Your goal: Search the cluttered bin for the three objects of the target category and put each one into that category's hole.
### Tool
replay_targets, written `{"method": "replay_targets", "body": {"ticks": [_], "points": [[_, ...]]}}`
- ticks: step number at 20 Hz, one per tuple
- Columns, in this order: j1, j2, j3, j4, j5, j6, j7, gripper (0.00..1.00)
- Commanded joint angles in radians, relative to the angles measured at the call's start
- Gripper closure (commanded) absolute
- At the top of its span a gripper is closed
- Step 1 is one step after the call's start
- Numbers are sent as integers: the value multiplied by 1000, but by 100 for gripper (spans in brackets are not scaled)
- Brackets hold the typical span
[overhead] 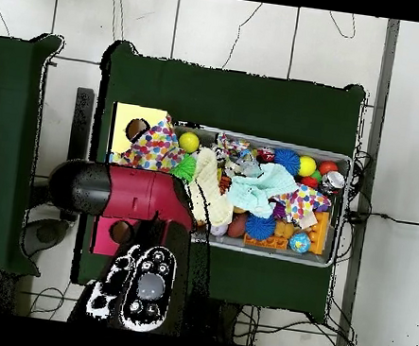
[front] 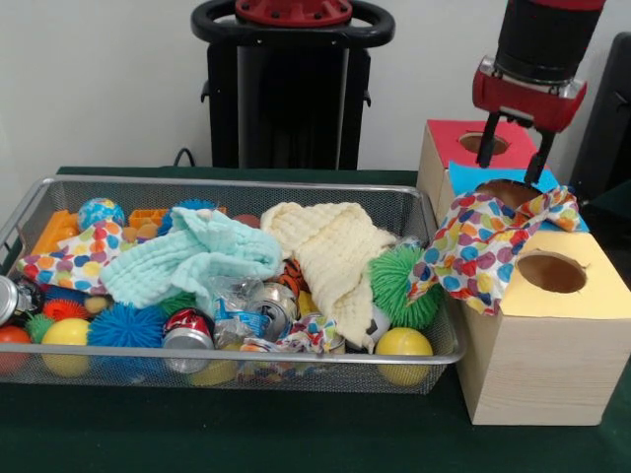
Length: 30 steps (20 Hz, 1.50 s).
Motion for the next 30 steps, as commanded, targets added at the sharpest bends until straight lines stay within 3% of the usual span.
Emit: {"method": "replay_targets", "body": {"ticks": [1, 7, 13, 16, 20, 24, 27, 30], "points": [[-39, -51, 14, 70, -38, 143, 25, 0], [-66, -82, 36, 77, -36, 78, 6, 0], [-71, -75, 31, 33, -64, -108, 34, 0], [-72, -50, 36, 13, -71, -136, 42, 0], [-36, 14, -4, -45, -91, -246, 104, 0], [-12, 63, -23, -88, -89, -211, 109, 0], [13, 125, -64, -146, -102, -153, 113, 0], [27, 208, -89, -200, -64, -98, 168, 0]]}}
